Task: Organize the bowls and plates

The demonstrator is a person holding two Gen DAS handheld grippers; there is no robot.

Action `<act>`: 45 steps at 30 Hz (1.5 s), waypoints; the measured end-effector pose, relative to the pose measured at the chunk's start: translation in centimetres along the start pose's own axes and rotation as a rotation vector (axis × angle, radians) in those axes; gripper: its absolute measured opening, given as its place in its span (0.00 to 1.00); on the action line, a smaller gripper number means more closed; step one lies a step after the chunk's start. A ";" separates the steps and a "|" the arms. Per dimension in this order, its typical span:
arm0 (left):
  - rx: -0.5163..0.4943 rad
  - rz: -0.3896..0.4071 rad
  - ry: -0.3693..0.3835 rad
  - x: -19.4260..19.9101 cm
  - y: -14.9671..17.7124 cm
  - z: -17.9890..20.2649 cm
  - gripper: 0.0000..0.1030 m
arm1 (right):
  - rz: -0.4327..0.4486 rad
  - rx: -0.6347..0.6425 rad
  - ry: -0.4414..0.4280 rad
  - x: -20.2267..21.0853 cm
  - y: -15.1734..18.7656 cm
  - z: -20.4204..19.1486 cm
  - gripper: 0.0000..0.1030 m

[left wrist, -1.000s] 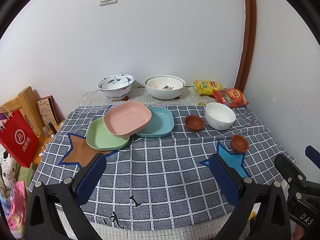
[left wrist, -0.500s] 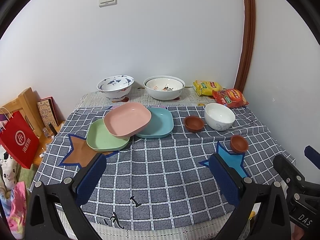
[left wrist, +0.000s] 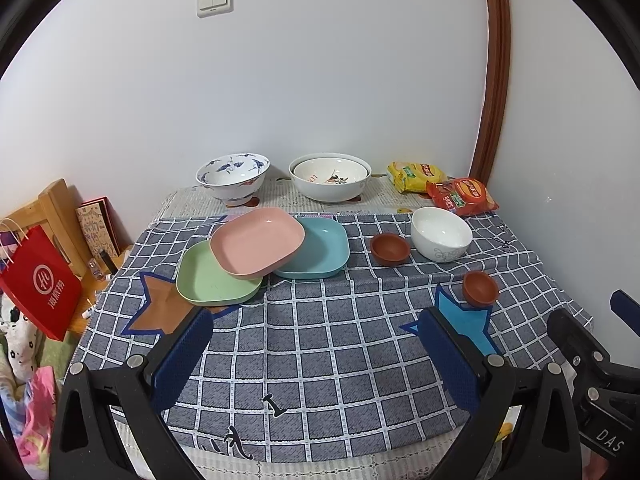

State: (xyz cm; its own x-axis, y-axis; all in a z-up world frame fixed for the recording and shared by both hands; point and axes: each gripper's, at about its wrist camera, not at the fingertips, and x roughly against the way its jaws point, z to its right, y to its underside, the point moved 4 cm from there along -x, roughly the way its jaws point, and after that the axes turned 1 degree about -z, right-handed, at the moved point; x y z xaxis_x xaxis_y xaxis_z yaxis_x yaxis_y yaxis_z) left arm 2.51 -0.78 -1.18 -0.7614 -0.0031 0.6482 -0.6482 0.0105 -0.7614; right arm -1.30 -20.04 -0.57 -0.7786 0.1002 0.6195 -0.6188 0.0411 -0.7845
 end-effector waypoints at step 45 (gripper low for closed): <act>0.116 -0.165 -0.008 -12.8 -1.9 -7.0 0.80 | -0.110 -0.001 -0.115 -11.7 -3.2 -3.9 0.93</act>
State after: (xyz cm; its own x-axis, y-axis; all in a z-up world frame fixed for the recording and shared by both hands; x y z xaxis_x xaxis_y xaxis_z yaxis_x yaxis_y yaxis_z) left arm 13.50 6.20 -7.96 -0.6449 -0.0032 0.7643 -0.7598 -0.1061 -0.6415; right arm 10.19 -17.45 -5.44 -0.7126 -0.0190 0.7013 -0.7013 0.0471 -0.7113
